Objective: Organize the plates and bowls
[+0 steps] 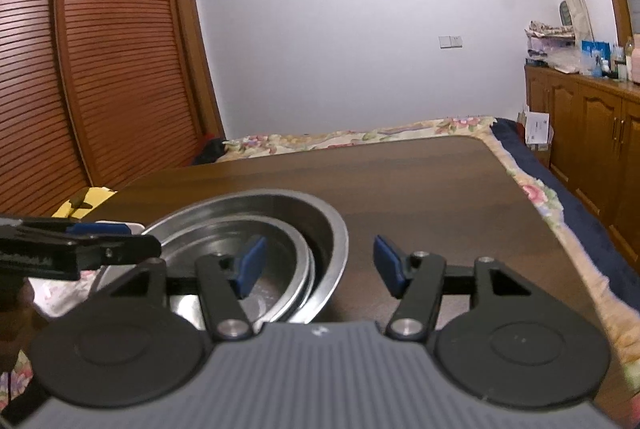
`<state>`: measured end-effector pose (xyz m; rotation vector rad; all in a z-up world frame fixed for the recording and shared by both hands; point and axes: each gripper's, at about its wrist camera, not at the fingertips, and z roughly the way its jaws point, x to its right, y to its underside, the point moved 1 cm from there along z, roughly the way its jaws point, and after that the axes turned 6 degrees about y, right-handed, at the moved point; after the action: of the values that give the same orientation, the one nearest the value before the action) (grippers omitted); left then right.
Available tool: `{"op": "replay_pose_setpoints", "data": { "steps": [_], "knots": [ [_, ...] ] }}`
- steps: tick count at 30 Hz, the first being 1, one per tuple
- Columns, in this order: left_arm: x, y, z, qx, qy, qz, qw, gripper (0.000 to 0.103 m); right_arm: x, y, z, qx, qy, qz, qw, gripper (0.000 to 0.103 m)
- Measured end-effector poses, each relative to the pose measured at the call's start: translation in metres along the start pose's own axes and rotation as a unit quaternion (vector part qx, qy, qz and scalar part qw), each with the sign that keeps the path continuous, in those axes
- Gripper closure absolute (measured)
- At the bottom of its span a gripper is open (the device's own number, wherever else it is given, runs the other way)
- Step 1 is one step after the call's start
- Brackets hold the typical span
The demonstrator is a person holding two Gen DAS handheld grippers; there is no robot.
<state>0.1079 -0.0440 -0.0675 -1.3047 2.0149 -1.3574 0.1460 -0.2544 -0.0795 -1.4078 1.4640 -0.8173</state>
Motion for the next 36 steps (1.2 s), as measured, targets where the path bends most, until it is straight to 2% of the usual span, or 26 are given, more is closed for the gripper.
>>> {"op": "replay_pose_setpoints", "data": {
  "steps": [4, 9, 13, 29, 32, 36],
  "knots": [
    [0.002, 0.002, 0.000, -0.001, 0.007, -0.006, 1.0000, 0.031, -0.003, 0.003, -0.001, 0.001, -0.006, 0.005, 1.000, 0.042],
    [0.000, 0.001, 0.000, -0.004, 0.019, -0.020, 0.9996, 0.041, -0.003, 0.002, -0.002, 0.005, -0.001, 0.010, 1.000, 0.041],
    [0.004, -0.001, 0.001, -0.005, 0.018, -0.014, 0.9997, 0.044, 0.000, 0.002, -0.001, 0.001, -0.001, 0.021, 1.000, 0.041],
    [0.008, 0.003, 0.009, -0.025, 0.011, -0.007, 0.9996, 0.049, -0.002, 0.001, 0.002, -0.006, 0.002, 0.024, 1.000, 0.041],
    [0.009, 0.004, 0.011, -0.029, 0.010, -0.004, 0.9995, 0.052, -0.003, 0.001, 0.002, -0.007, 0.002, 0.023, 1.000, 0.041],
    [0.009, 0.003, 0.011, -0.030, 0.006, -0.004, 0.9995, 0.065, -0.006, 0.001, 0.002, -0.010, 0.003, 0.016, 1.000, 0.041]
  ]
}}
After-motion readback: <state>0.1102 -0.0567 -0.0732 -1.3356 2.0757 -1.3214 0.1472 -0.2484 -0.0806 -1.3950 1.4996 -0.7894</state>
